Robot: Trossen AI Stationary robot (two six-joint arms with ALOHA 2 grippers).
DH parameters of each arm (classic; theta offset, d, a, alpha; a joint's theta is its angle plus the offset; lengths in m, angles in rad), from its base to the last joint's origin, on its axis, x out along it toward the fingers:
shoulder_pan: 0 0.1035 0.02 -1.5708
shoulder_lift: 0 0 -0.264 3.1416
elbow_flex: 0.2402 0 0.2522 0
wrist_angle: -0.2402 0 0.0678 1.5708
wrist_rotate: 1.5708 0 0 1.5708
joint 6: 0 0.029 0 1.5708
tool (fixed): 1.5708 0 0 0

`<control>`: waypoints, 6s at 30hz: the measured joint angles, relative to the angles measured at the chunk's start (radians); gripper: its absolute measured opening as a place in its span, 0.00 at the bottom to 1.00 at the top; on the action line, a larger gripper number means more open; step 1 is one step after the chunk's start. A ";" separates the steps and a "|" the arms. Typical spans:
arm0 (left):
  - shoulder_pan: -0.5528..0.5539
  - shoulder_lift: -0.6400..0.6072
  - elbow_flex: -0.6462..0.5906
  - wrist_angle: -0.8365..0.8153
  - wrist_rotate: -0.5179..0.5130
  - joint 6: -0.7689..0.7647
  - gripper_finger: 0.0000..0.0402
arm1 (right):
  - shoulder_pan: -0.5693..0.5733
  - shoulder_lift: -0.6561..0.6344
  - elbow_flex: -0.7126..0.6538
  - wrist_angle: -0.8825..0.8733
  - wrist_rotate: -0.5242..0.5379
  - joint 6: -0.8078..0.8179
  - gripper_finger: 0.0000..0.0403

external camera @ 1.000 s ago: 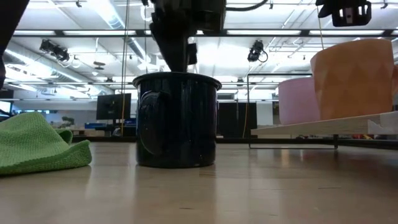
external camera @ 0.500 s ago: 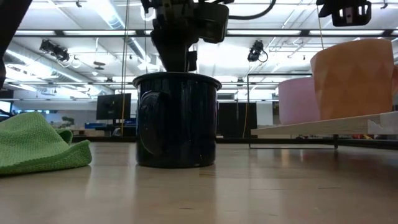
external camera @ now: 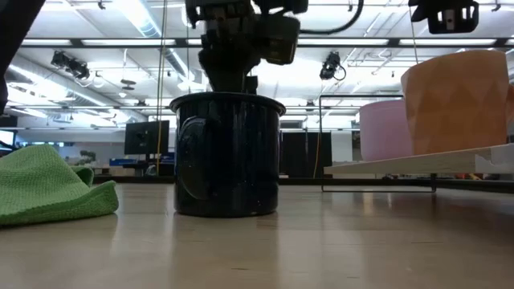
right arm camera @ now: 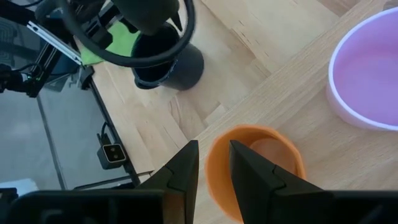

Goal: Stack small to large cups/mugs on shelf
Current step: Put the black mug on the shelf

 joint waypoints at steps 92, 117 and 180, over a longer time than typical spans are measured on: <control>-0.123 -0.034 0.110 -0.047 -0.330 -1.353 0.07 | 0.094 -0.041 0.000 0.000 -0.142 -0.189 0.24; -0.416 -0.018 0.060 0.021 -0.440 -1.847 0.07 | 0.094 -0.039 0.000 0.000 -0.157 -0.181 0.24; -0.465 0.064 0.060 0.143 -0.482 -1.960 0.19 | 0.094 -0.037 0.000 0.000 -0.177 -0.226 0.24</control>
